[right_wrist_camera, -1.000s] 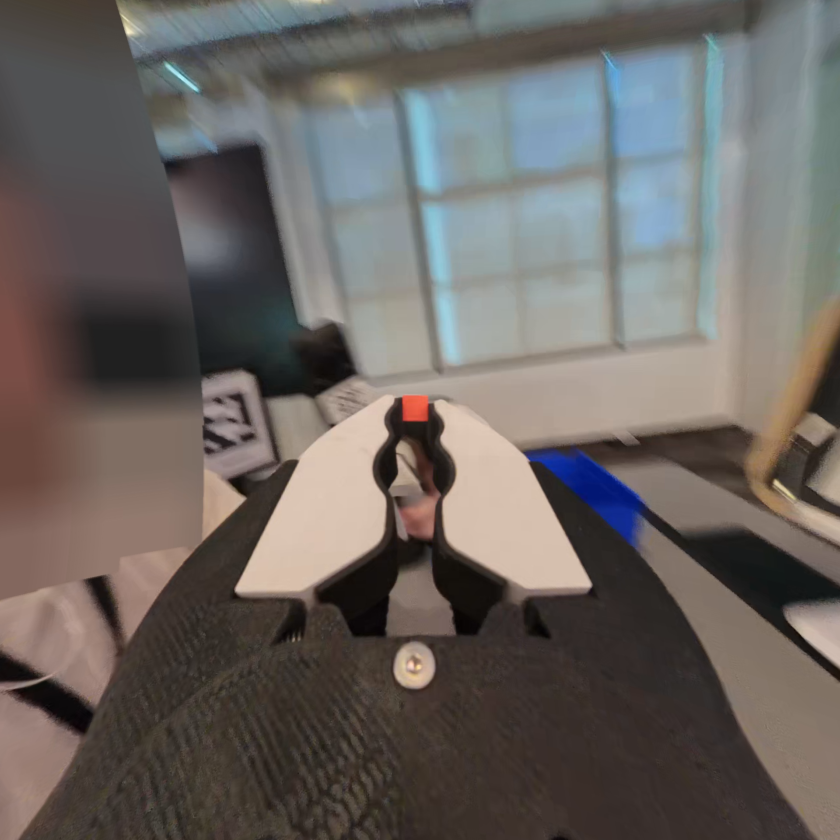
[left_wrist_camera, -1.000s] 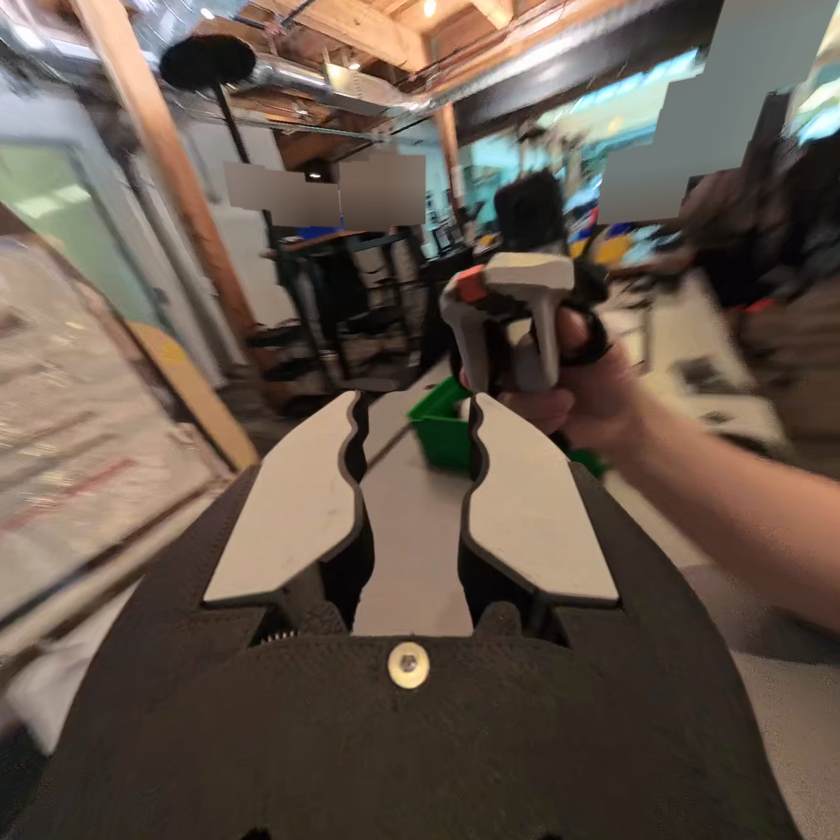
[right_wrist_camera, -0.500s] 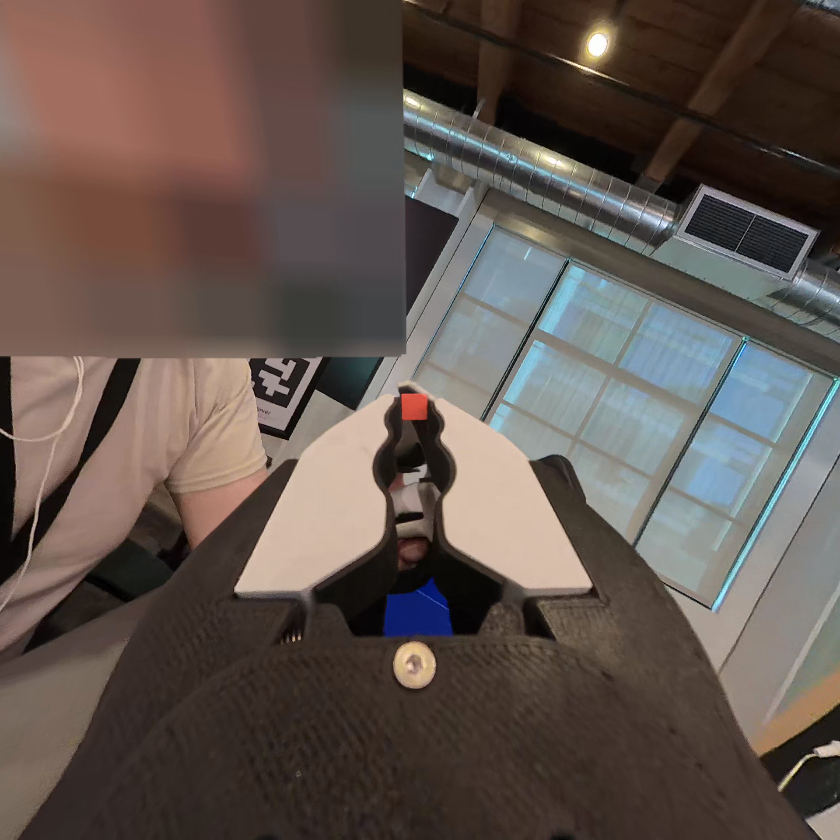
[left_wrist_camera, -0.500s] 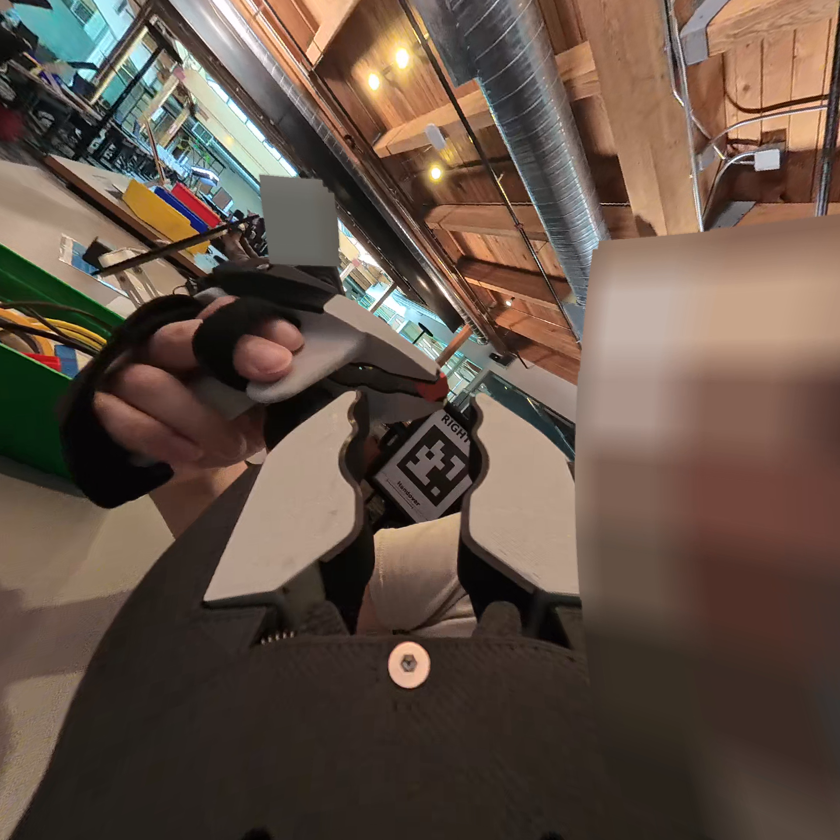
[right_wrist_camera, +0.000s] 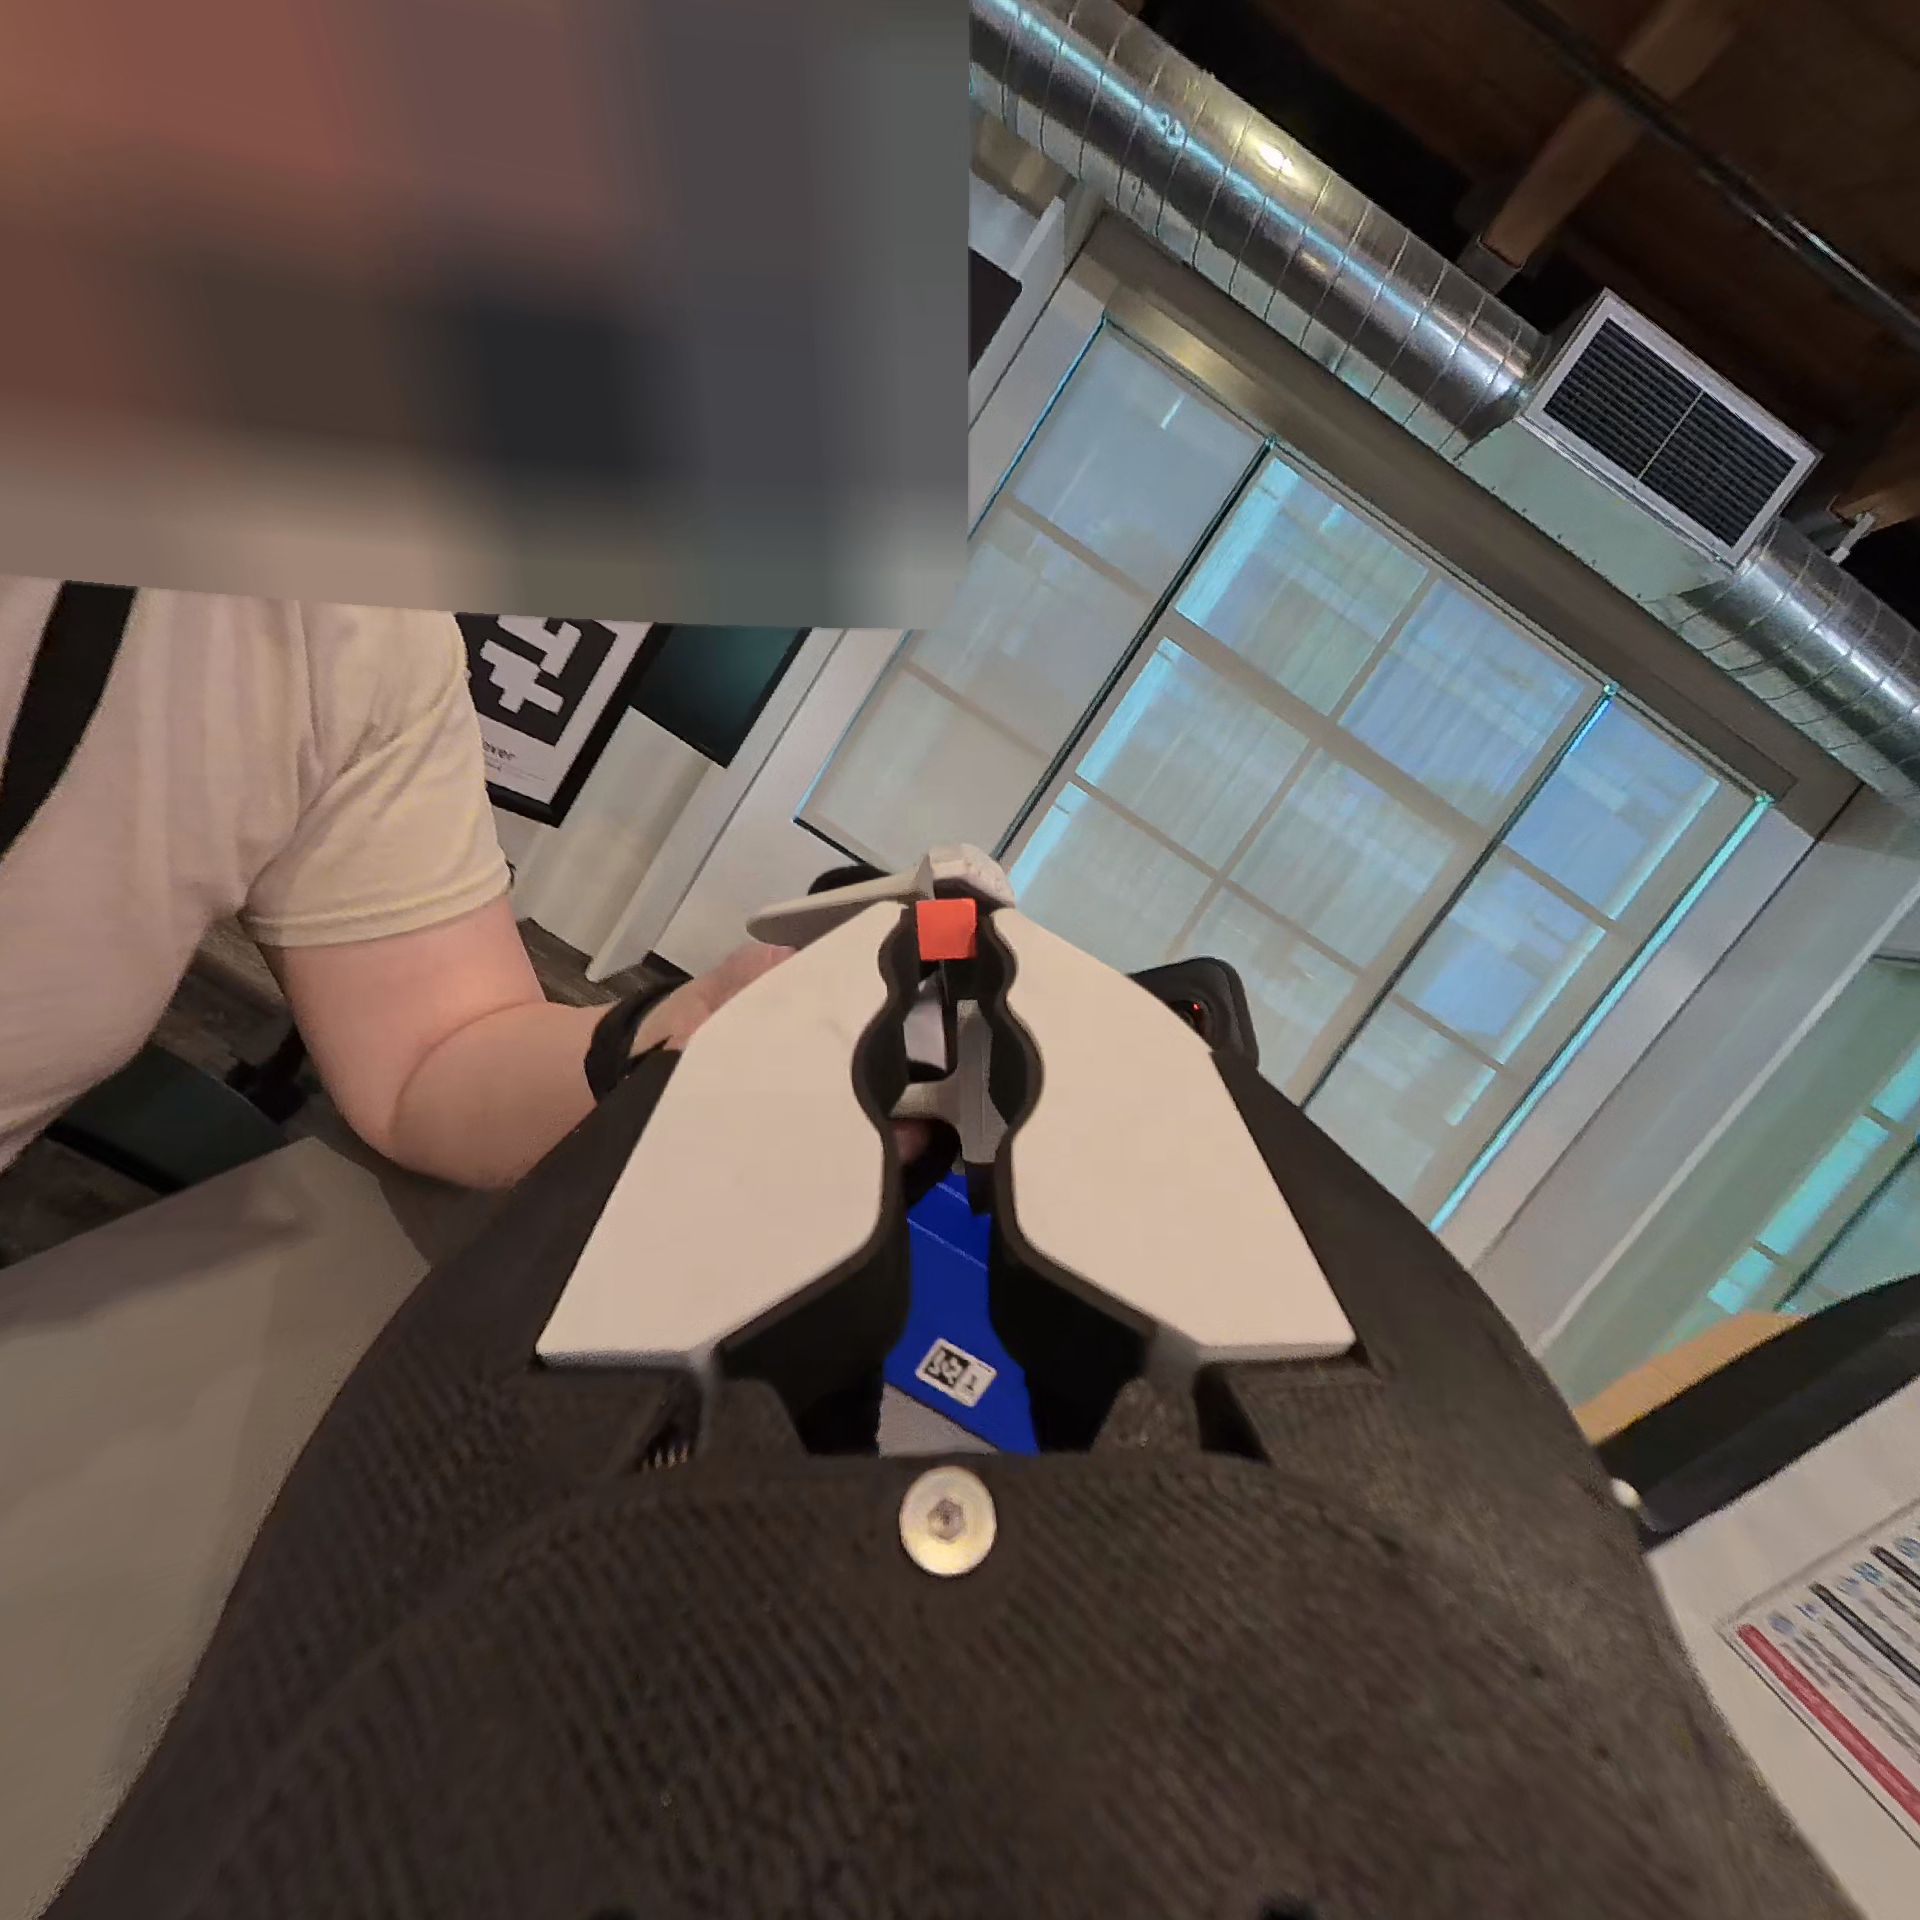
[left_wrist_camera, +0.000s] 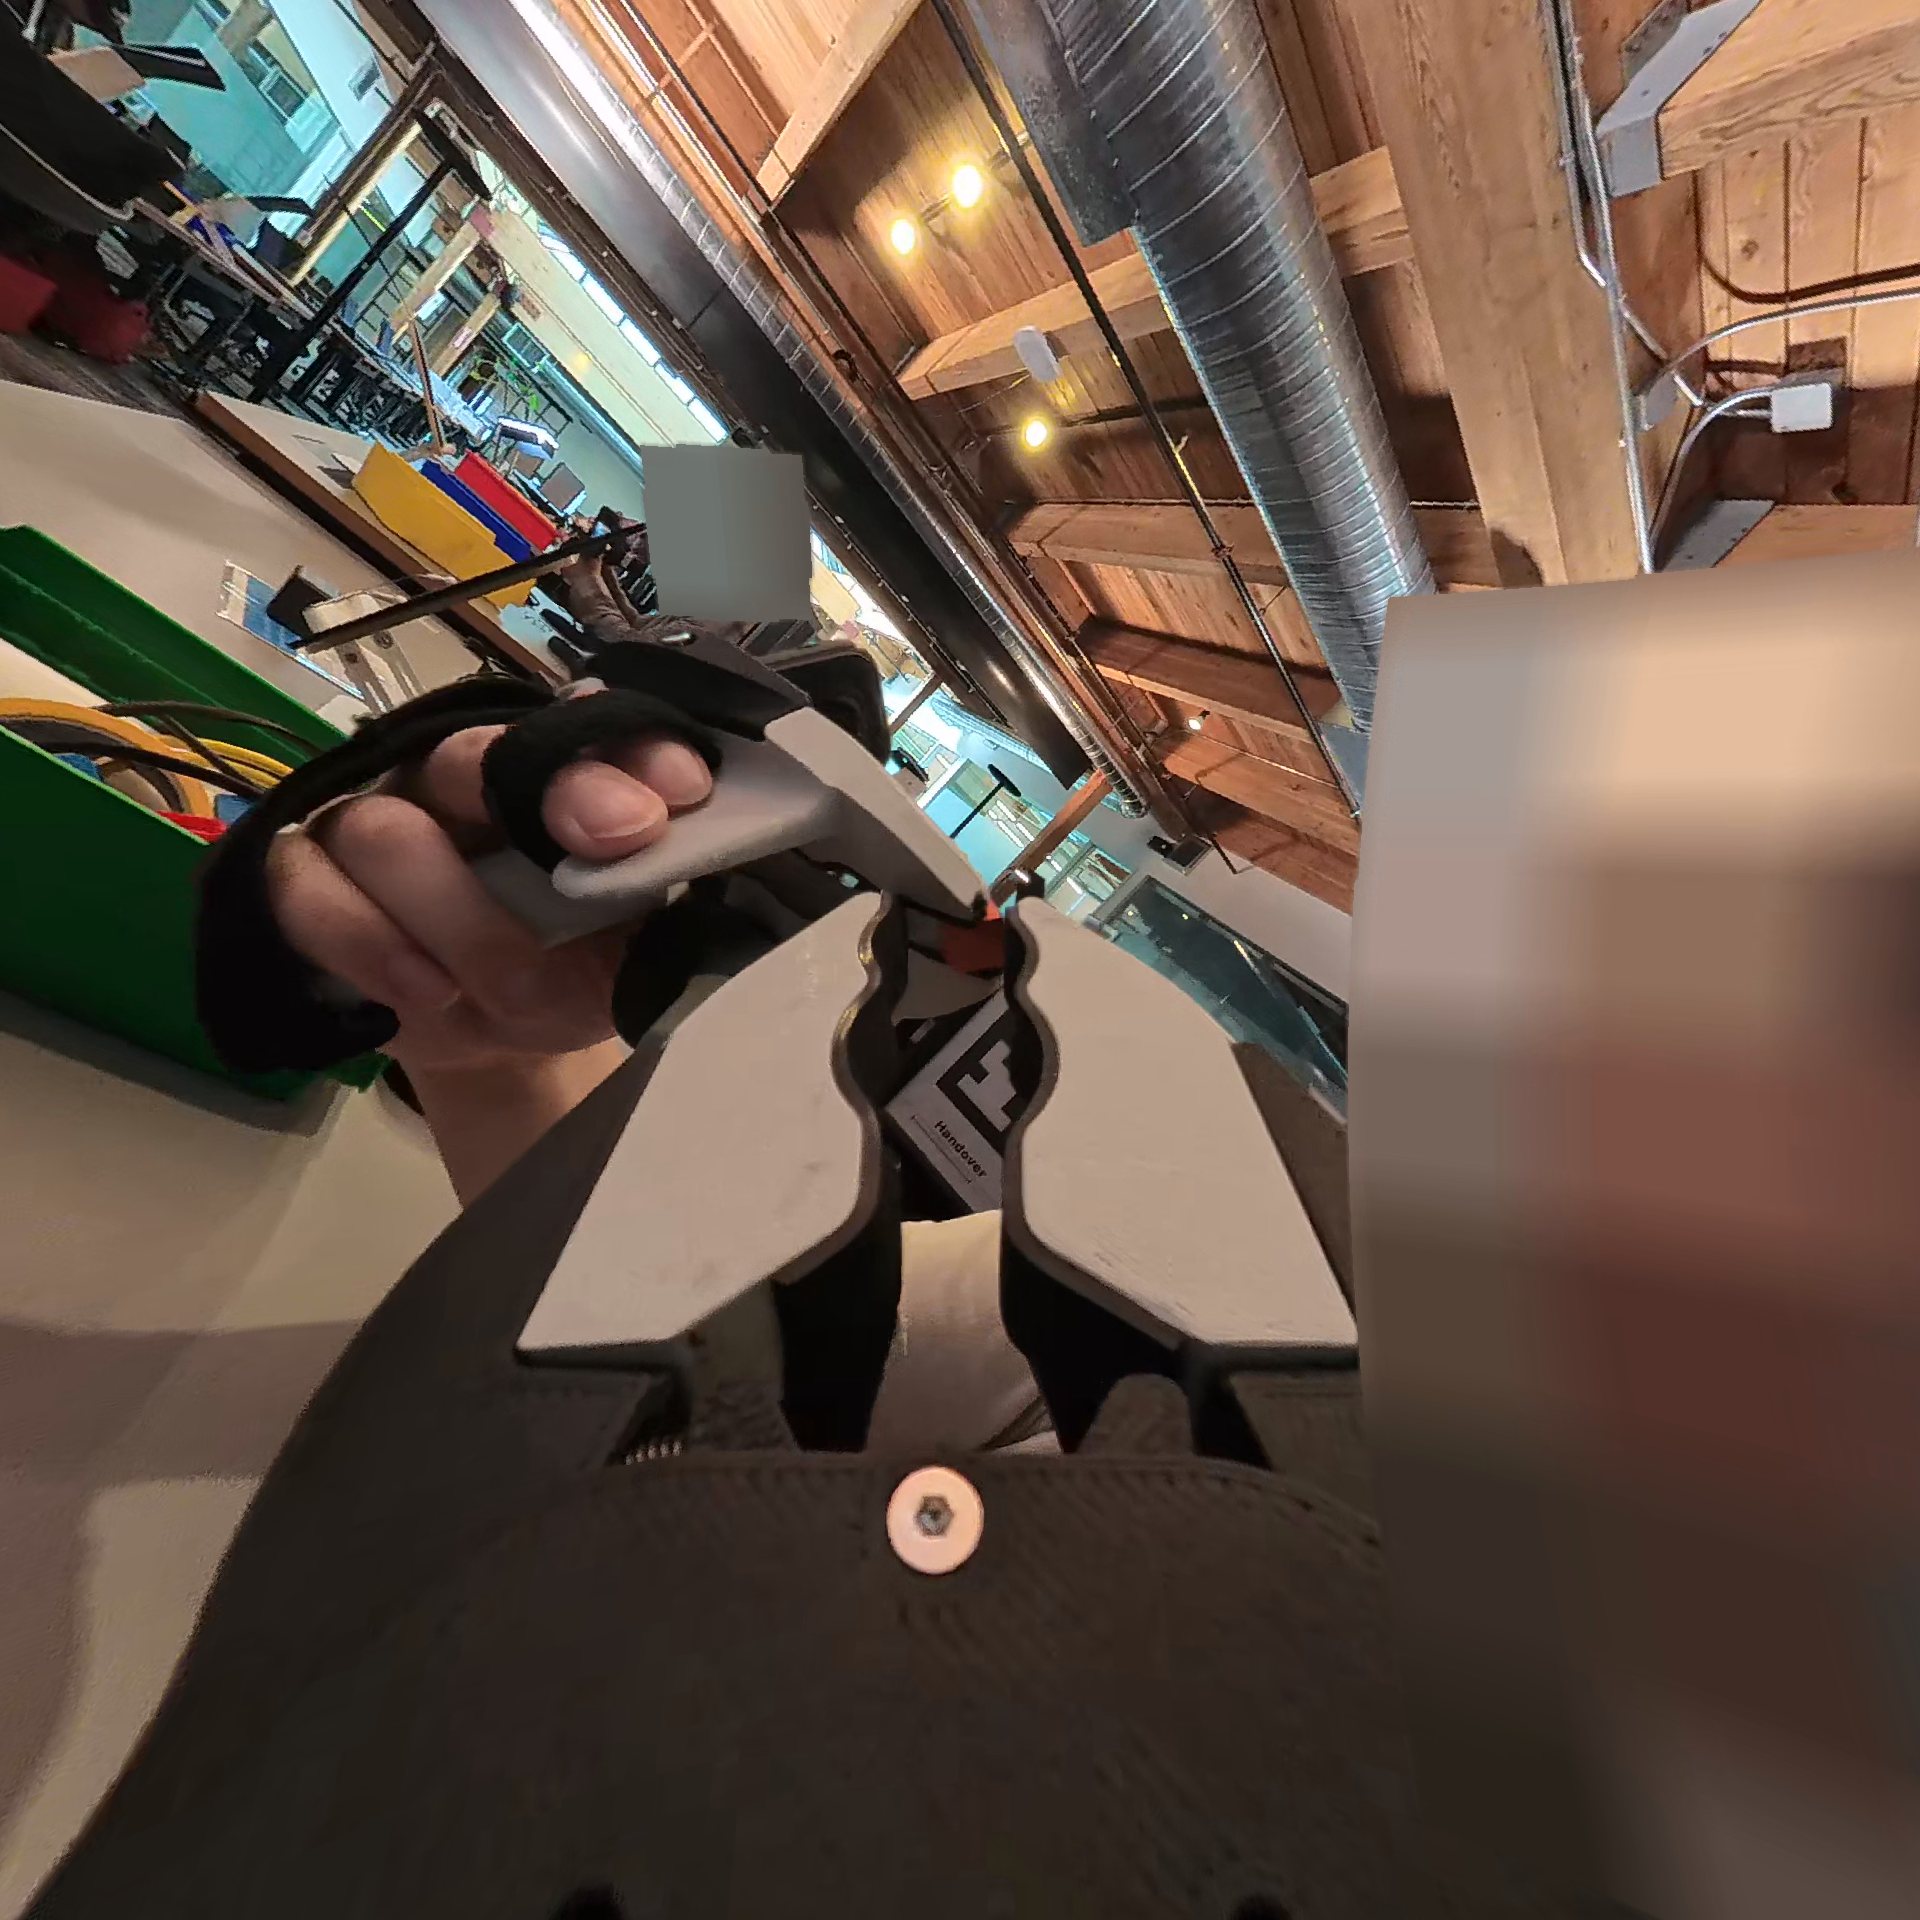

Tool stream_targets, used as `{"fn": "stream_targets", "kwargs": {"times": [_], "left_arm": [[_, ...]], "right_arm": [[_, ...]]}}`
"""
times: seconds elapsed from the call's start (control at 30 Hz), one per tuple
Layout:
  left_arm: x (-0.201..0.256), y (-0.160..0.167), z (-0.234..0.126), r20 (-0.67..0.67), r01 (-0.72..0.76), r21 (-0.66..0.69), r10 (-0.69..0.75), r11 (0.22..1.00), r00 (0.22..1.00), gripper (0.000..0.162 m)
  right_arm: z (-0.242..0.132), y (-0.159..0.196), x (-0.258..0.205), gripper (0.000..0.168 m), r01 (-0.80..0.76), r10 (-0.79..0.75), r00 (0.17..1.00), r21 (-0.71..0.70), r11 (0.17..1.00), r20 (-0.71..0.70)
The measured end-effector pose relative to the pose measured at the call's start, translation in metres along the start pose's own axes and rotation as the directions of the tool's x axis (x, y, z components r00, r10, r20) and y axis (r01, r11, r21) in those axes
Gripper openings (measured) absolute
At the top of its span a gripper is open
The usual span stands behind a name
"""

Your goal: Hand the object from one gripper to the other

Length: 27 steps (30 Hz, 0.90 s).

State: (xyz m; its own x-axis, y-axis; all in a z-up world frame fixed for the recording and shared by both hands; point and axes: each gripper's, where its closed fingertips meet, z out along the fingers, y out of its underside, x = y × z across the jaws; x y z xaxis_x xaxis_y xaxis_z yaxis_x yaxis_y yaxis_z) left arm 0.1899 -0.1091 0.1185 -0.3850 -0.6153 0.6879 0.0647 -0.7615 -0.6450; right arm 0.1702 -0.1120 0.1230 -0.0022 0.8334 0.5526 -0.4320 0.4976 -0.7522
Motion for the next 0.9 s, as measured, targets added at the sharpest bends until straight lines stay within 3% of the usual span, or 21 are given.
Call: {"fn": "stream_targets", "kwargs": {"times": [0.27, 0.33, 0.4, 0.47, 0.53, 0.63, 0.67, 0.7, 0.73, 0.9], "left_arm": [[-0.004, -0.015, -0.012, 0.075, -0.148, 0.036, 0.145, 0.988, 0.987, 0.01], [0.0, -0.025, -0.018, 0.108, -0.25, 0.071, 0.242, 0.966, 0.964, 0.01], [-0.001, -0.035, -0.025, 0.219, -0.436, 0.061, 0.414, 0.898, 0.884, 0.01], [-0.003, -0.043, -0.033, 0.371, -0.677, -0.029, 0.637, 0.736, 0.676, 0.01], [-0.002, -0.048, -0.038, 0.463, -0.855, -0.193, 0.813, 0.48, 0.352, 0.009], [0.005, -0.045, -0.041, 0.441, -0.881, -0.472, 0.873, 0.028, -0.209, 0.009], [0.006, -0.042, -0.04, 0.404, -0.838, -0.539, 0.846, -0.088, -0.349, 0.009], [0.006, -0.038, -0.037, 0.362, -0.8, -0.576, 0.825, -0.167, -0.433, 0.009], [0.005, -0.033, -0.033, 0.34, -0.784, -0.586, 0.815, -0.206, -0.469, 0.009], [0.006, -0.024, -0.025, 0.316, -0.793, -0.567, 0.83, -0.222, -0.459, 0.009]], "right_arm": [[-0.005, 0.006, 0.016, 0.019, 0.111, -0.127, 0.984, -0.132, 0.985, -0.123], [-0.01, 0.006, 0.026, 0.027, 0.108, -0.136, 0.974, -0.161, 0.981, -0.178], [-0.017, 0.001, 0.04, 0.027, 0.062, -0.103, 0.961, -0.165, 0.984, -0.257], [-0.022, 0.001, 0.058, 0.025, -0.115, 0.052, 0.93, -0.155, 0.981, -0.364], [-0.023, 0.01, 0.07, 0.026, -0.381, 0.286, 0.847, -0.137, 0.915, -0.448], [-0.017, 0.023, 0.071, 0.035, -0.65, 0.534, 0.679, -0.076, 0.756, -0.504], [-0.013, 0.026, 0.068, 0.033, -0.707, 0.598, 0.635, -0.055, 0.705, -0.49], [-0.009, 0.027, 0.064, 0.028, -0.755, 0.661, 0.593, -0.033, 0.654, -0.46], [-0.004, 0.027, 0.06, 0.025, -0.8, 0.723, 0.547, -0.009, 0.6, -0.422], [0.009, 0.026, 0.038, 0.029, -0.923, 0.891, 0.377, -0.025, 0.384, -0.254]]}}
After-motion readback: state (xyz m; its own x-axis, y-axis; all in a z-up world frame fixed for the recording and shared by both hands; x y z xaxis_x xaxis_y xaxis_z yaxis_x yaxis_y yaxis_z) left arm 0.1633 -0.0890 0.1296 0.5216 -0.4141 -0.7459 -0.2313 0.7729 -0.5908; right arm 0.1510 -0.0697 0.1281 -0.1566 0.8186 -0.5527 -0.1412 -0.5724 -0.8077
